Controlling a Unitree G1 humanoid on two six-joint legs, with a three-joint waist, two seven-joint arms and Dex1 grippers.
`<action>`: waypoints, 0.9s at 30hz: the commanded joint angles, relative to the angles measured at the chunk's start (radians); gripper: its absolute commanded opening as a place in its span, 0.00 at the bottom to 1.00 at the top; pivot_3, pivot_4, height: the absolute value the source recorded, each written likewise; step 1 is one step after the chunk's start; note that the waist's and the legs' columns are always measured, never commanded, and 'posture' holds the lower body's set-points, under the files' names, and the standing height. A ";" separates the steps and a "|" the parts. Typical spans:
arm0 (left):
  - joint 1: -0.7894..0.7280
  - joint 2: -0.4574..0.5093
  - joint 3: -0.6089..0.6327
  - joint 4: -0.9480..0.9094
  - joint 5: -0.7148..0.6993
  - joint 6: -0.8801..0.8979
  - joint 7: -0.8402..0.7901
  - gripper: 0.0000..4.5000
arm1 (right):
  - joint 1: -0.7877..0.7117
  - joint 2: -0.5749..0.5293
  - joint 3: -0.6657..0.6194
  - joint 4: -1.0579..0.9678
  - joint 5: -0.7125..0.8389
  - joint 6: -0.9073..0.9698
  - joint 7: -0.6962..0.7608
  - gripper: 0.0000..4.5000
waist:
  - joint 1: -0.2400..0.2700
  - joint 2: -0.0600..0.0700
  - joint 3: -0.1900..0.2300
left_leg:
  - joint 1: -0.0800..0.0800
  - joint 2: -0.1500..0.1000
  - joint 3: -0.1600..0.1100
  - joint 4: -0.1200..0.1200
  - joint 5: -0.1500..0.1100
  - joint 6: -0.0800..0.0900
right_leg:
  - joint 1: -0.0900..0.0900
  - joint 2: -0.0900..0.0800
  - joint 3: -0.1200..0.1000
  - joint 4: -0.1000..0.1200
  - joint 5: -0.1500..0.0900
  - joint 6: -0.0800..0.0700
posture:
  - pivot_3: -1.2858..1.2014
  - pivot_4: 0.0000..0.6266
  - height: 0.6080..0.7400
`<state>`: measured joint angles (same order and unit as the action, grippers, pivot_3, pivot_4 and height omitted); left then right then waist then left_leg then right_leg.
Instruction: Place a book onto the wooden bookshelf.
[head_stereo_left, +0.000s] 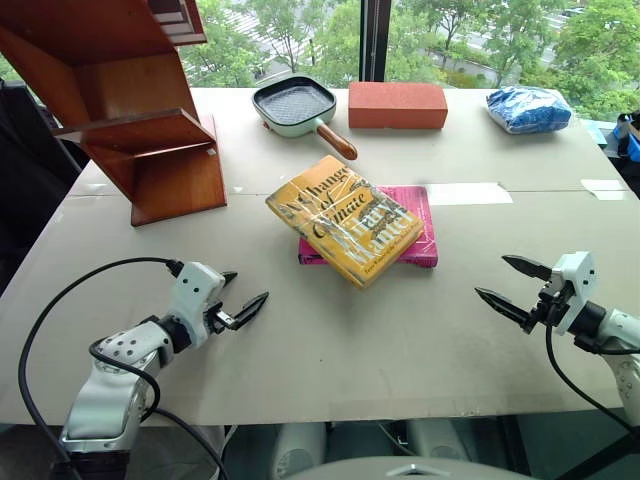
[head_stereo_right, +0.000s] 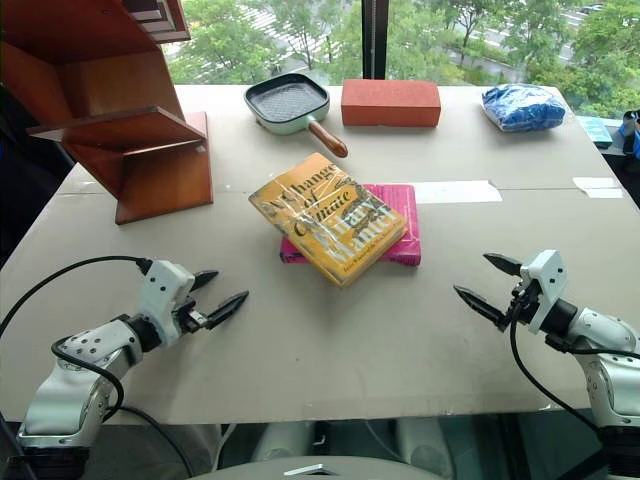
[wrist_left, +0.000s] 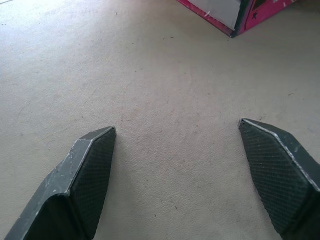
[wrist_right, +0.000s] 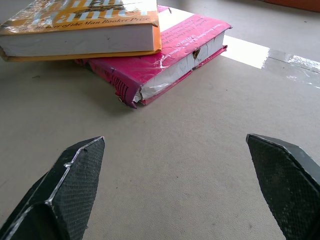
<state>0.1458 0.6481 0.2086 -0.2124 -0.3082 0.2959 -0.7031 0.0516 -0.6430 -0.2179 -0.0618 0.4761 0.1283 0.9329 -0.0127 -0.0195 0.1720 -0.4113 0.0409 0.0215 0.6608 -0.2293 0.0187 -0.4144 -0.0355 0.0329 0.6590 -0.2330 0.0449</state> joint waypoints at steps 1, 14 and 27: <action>0.017 -0.001 0.010 -0.020 -0.013 -0.001 -0.014 0.90 | -0.008 -0.015 -0.033 -0.027 0.015 -0.003 0.010 1.00 | 0.000 0.000 0.000 | 0.000 0.000 0.000 0.000 0.000 0.000 | 0.000 0.000 0.000 0.000 0.000 0.000 | 0.52 0.24 1.00; 0.006 -0.006 0.004 -0.018 -0.024 0.006 -0.014 0.90 | -0.011 -0.014 -0.035 -0.007 0.009 -0.014 0.022 1.00 | 0.000 0.000 0.000 | 0.000 0.000 0.000 0.000 0.000 0.000 | 0.000 0.000 0.000 0.000 0.000 0.000 | 0.52 0.24 1.00; -0.050 -0.074 0.024 -0.060 -0.134 0.130 0.027 0.90 | -0.011 -0.022 -0.035 -0.044 0.029 -0.005 0.042 1.00 | 0.003 0.000 0.000 | -0.001 0.000 -0.001 0.000 0.000 0.000 | 0.000 0.000 -0.001 0.000 0.000 0.000 | 0.52 0.24 1.00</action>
<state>0.1096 0.5904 0.2158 -0.2292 -0.3924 0.3849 -0.6911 0.0501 -0.6478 -0.2179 -0.0622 0.4814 0.1282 0.9583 -0.0100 -0.0196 0.1720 -0.4118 0.0407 0.0210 0.6609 -0.2292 0.0187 -0.4143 -0.0355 0.0324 0.6588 -0.2329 0.0450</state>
